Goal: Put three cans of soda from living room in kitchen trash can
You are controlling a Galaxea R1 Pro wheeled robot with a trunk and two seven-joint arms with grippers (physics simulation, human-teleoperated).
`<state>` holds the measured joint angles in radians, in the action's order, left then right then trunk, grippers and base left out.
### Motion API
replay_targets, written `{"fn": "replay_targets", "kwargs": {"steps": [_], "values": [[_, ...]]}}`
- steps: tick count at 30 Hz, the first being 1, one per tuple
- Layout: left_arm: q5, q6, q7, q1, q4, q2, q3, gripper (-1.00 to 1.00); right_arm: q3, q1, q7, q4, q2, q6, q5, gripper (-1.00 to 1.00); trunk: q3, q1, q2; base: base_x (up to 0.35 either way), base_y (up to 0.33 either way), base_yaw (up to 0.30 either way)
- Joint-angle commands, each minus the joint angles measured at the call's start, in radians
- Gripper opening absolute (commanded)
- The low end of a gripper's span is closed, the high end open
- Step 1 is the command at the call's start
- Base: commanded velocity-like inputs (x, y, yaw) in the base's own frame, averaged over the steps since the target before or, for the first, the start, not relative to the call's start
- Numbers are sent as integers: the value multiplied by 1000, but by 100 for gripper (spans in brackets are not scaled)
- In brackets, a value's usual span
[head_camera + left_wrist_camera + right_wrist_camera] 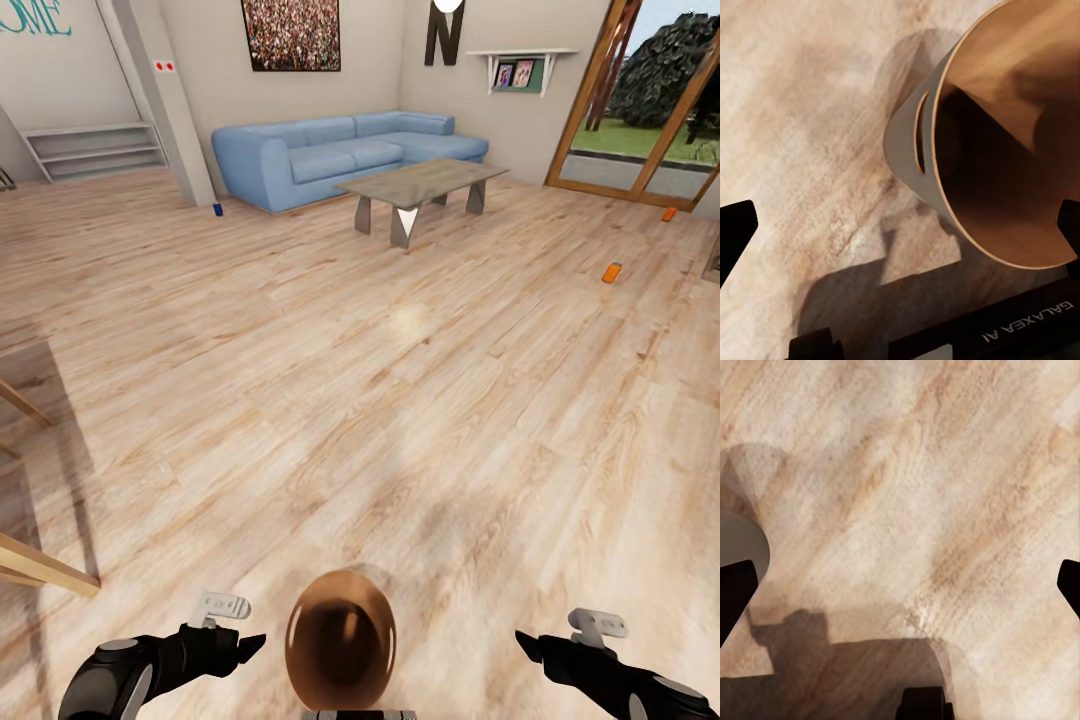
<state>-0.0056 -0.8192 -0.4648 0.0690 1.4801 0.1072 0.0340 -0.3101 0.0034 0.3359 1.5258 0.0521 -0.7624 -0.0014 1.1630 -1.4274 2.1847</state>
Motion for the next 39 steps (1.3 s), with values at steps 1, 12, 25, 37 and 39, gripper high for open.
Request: {"fn": "replay_targets", "kwargs": {"steps": [1,12,25,37,39], "values": [[0,0,0,0,0,0,0,100,0,0,0,0,0,0,0,100,3,-4,7,0,0,0],[0,2,-1,0,0,6,3,100,0,0,0,6,0,0,0,100,31,-38,70,0,0,0],[-2,150,-6,0,-17,35,3,100,0,0,0,8,0,0,0,100,31,-38,70,0,0,0],[11,265,-222,0,-85,170,7,100,0,0,1,10,0,0,-3,100,31,-38,70,0,0,0],[12,288,-236,0,-97,176,7,100,0,0,2,10,0,0,-3,100,31,-38,70,0,0,0]]}}
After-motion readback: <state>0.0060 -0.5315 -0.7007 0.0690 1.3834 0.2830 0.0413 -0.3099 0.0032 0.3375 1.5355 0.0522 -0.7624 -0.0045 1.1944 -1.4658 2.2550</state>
